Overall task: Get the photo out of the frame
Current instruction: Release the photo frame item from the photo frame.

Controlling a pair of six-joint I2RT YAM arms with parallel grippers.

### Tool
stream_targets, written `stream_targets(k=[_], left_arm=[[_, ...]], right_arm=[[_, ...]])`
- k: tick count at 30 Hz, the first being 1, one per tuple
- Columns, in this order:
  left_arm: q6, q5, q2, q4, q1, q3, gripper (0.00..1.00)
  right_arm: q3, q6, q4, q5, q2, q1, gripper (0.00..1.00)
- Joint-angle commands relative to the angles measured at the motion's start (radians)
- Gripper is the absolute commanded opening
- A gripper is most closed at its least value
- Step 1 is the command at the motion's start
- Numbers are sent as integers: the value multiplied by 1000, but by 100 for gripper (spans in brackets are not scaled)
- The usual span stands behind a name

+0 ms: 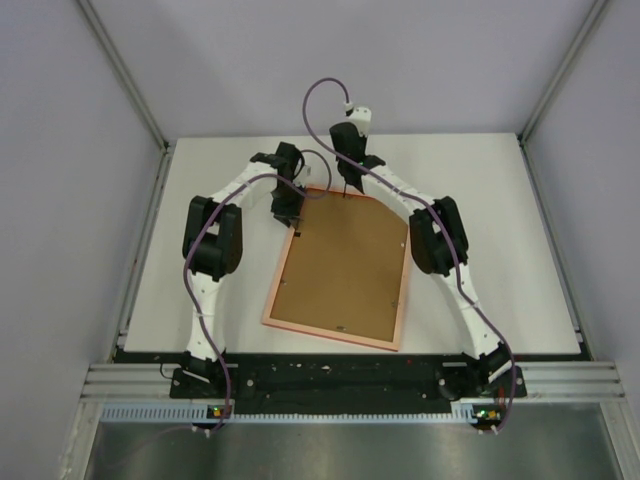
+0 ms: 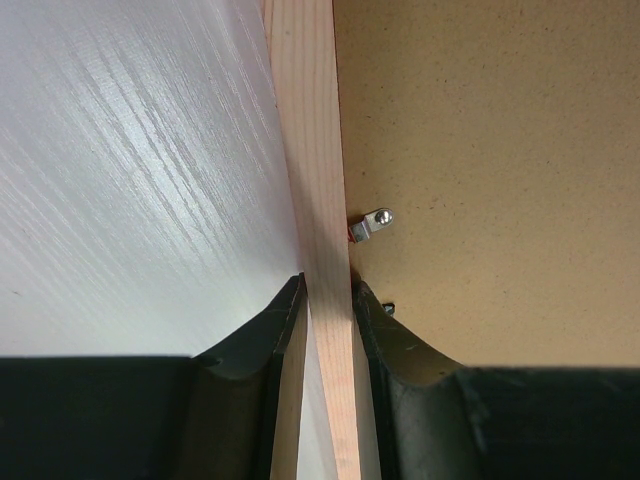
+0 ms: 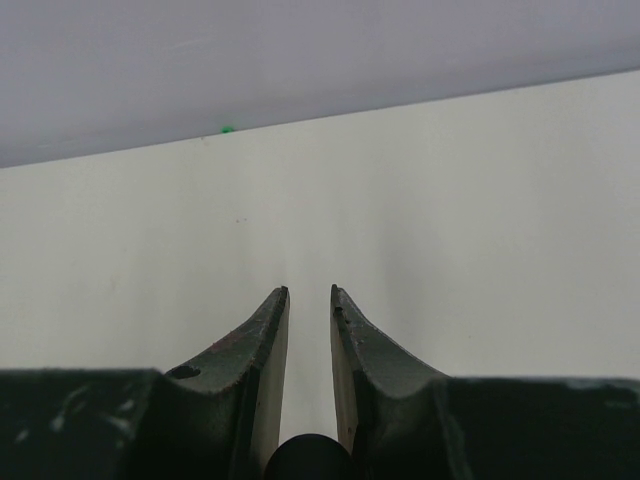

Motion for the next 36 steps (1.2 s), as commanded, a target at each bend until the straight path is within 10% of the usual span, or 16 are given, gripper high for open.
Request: stream_targets(k=[1,36], left_arm=[[17,-42,-23,7,7,-17,21],[7,-68,-23,4,7,-16,21]], right_arm=[[6,-48,96,35,-26,4,0],[-132,-254,292,253,-78,33,0]])
